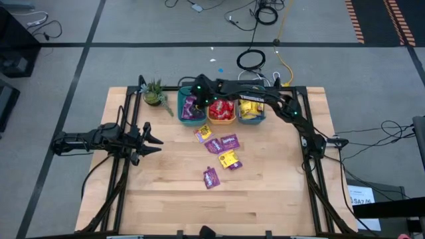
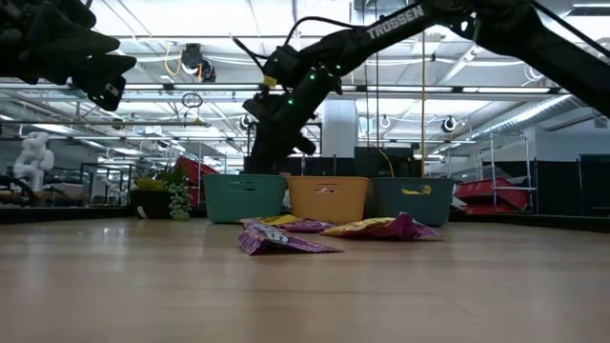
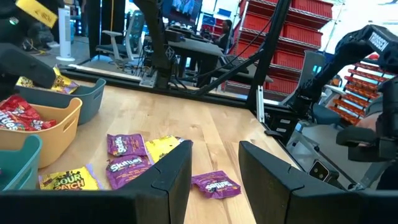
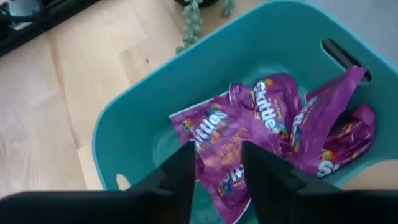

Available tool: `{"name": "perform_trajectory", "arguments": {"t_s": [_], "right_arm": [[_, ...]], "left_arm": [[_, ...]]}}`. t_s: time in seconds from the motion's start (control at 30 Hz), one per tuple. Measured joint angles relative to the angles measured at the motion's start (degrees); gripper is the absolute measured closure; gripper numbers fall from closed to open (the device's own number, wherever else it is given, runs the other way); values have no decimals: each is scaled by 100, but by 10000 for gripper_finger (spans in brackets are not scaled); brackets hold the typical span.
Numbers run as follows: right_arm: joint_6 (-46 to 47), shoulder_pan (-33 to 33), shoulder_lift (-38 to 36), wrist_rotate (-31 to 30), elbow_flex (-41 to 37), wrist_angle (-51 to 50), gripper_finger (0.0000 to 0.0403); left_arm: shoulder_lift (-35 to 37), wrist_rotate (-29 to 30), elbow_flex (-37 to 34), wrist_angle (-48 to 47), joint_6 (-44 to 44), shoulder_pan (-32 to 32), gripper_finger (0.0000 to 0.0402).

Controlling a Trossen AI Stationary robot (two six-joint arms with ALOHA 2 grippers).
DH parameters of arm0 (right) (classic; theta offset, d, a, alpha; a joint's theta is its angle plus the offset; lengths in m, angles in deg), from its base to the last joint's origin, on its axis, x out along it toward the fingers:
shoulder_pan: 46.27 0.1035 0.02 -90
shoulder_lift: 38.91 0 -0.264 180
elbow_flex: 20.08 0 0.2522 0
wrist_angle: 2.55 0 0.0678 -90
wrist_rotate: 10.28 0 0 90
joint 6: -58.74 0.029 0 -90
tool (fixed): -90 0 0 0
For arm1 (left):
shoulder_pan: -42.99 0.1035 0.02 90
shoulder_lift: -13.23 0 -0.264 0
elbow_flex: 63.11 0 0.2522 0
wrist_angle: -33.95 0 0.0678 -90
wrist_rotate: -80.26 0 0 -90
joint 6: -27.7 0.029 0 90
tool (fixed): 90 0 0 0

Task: Sort candy
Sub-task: Put the violet candy into the blue bin

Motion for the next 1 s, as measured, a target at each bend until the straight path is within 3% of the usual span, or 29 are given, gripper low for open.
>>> {"name": "perform_trajectory", "arguments": {"t_s": [0.17, 0.33, 0.6, 1.0], "right_arm": [[-128, -2, 48, -24, 369, -221, 225], [-128, -2, 39, -15, 592, -660, 200], [-141, 144, -86, -39, 950, -2571, 195], [466, 1227, -958, -1058, 915, -3530, 197]], "left_arm": [[0, 0, -1, 0, 0, 1, 259], [0, 0, 0, 2, 0, 2, 259], [0, 0, 0, 0, 0, 1, 259], [0, -1, -2, 0, 2, 0, 259]]}}
